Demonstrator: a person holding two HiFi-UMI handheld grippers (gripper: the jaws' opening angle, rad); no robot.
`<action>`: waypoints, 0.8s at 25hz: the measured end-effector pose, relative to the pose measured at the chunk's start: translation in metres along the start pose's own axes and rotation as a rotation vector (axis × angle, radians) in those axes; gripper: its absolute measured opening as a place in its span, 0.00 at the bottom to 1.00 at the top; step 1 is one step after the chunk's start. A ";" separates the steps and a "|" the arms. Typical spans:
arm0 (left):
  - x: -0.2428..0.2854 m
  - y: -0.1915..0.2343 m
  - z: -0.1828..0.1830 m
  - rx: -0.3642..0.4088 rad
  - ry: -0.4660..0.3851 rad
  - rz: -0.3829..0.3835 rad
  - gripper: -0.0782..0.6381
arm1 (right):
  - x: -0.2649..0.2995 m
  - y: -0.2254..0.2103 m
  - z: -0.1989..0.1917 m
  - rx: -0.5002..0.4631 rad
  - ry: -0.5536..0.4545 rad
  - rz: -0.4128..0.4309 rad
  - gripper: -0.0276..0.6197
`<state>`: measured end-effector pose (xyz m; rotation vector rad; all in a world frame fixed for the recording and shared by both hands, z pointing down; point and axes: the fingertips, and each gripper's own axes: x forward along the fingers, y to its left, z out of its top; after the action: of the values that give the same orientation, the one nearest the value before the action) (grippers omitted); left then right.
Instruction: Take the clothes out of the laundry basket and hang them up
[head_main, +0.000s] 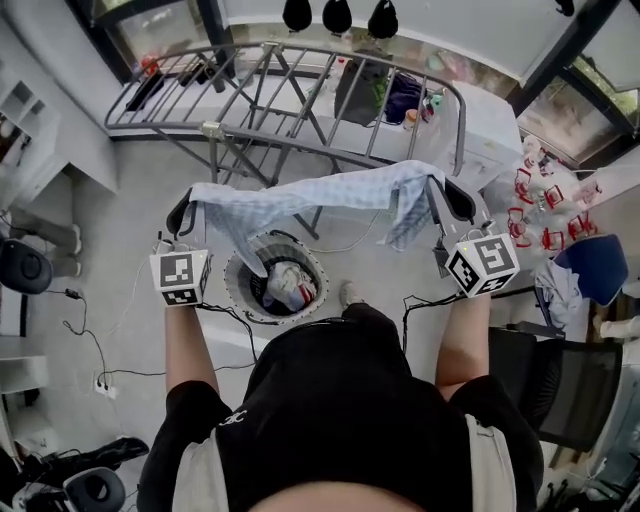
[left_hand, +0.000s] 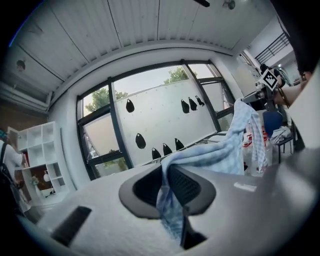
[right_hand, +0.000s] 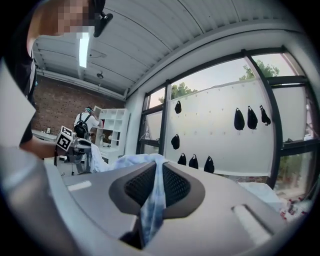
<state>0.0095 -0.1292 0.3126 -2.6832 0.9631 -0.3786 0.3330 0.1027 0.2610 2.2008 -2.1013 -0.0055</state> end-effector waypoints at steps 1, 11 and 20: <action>0.010 -0.007 0.006 0.008 -0.005 -0.018 0.17 | -0.004 -0.009 -0.001 0.002 0.001 -0.021 0.11; 0.100 -0.076 0.076 0.103 -0.073 -0.162 0.18 | -0.044 -0.104 -0.002 0.019 -0.005 -0.214 0.11; 0.183 -0.116 0.152 0.143 -0.109 -0.204 0.18 | -0.056 -0.194 0.007 0.028 -0.022 -0.355 0.11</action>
<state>0.2629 -0.1377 0.2379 -2.6463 0.6092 -0.3247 0.5234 0.1666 0.2359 2.5676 -1.7005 -0.0269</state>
